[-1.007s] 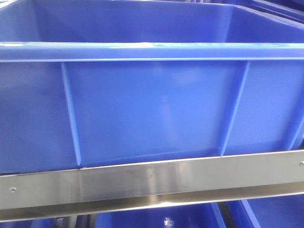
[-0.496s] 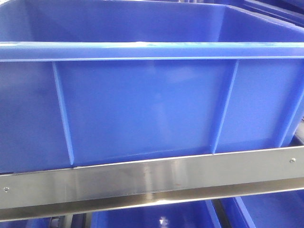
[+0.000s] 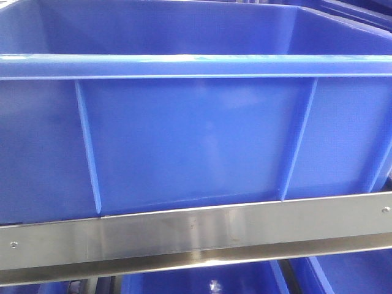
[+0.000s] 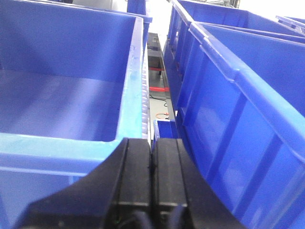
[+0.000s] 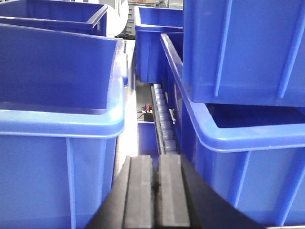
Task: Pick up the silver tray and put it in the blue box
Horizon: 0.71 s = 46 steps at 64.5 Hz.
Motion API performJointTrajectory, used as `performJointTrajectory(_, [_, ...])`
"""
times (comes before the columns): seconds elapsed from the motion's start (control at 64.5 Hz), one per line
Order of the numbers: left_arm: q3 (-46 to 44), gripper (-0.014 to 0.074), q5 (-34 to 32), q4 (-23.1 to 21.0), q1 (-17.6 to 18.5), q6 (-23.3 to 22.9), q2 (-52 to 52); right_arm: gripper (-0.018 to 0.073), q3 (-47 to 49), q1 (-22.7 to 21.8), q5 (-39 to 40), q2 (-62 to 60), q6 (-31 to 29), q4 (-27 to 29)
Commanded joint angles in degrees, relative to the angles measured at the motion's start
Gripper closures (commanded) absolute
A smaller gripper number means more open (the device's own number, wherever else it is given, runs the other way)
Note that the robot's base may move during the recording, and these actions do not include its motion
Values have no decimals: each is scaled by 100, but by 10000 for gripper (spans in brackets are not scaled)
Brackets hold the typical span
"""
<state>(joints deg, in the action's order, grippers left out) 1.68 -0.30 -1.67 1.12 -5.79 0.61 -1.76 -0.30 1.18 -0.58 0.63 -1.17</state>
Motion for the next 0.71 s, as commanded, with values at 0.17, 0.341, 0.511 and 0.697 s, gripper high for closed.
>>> performJointTrajectory(0.17, [-23, 679, -510, -36, -11, 7, 99, 504, -14, -30, 440, -119, -63, 5])
performJointTrajectory(0.341, [-23, 679, -510, -36, -11, 7, 99, 504, -14, -30, 440, -119, -63, 5])
performJointTrajectory(0.511, [-23, 679, -510, -36, -11, 7, 99, 504, -14, -30, 440, -119, -63, 5])
performJointTrajectory(0.697, [-23, 679, -510, -36, -11, 7, 99, 504, -14, -30, 440, -119, -63, 5])
